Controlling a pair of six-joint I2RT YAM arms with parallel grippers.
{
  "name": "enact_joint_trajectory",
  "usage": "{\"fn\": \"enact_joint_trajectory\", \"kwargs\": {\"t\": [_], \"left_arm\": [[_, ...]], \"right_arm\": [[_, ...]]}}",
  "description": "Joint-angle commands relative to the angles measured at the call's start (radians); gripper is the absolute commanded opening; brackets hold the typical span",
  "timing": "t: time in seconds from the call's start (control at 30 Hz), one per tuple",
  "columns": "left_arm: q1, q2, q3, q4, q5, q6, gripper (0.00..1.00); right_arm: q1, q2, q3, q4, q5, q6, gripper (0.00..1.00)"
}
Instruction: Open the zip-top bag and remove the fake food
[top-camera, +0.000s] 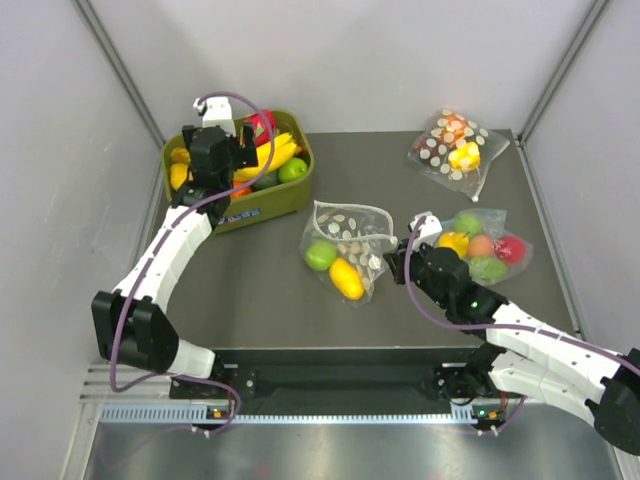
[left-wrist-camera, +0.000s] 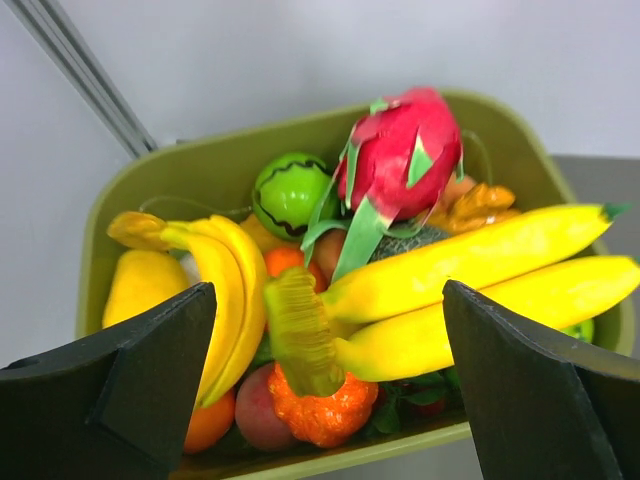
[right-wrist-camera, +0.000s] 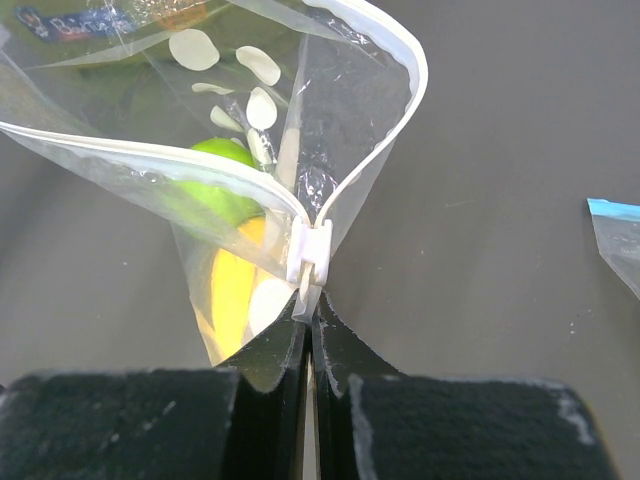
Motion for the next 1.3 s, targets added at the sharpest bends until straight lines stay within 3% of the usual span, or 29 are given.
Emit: {"fn": "enact_joint_trajectory", "kwargs": {"t": [0.0,0.27,0.37,0.47,0.6,0.77,0.97,1.27], "left_arm": [[-0.001,-0.067,0.025,0.040,0.014,-0.013,0.99],[-0.048,-0.246,-0.063,0.040,0.125,-0.037,0.99],[-0.140,-0.314,-0.099,0.008,0.151,-0.086,0.99],[-0.310,-0.374,-0.149,-0.033,0.192,-0.167,0.99],[-0.384,-0.418,-0.220,-0.098,0.252,-0.332,0.99],[-0.389,-0.414,-0.261,-0.193,0.335,-0.444,0.99],[-0.392,-0.388,-0.346,-0.107,0.448,-0.515,0.99],[-0.395,-0.293,-0.375,-0.110,0.442,-0.496,0.99]], "right_arm": [[-0.009,-0.004,0.051,0.005,-0.008,-0.009,0.00],[-0.009,-0.008,0.051,0.003,-0.004,-0.015,0.00],[-0.009,0.006,0.056,0.003,-0.019,-0.020,0.00],[-0.009,0.014,0.054,0.011,-0.034,-0.014,0.00],[-0.007,0.020,0.058,0.011,-0.040,-0.007,0.00],[-0.001,0.019,0.059,0.010,-0.045,-0.003,0.00],[0.020,0.037,0.044,0.023,-0.045,0.003,0.00],[0.037,0.037,0.045,0.031,-0.031,-0.004,0.00]]}}
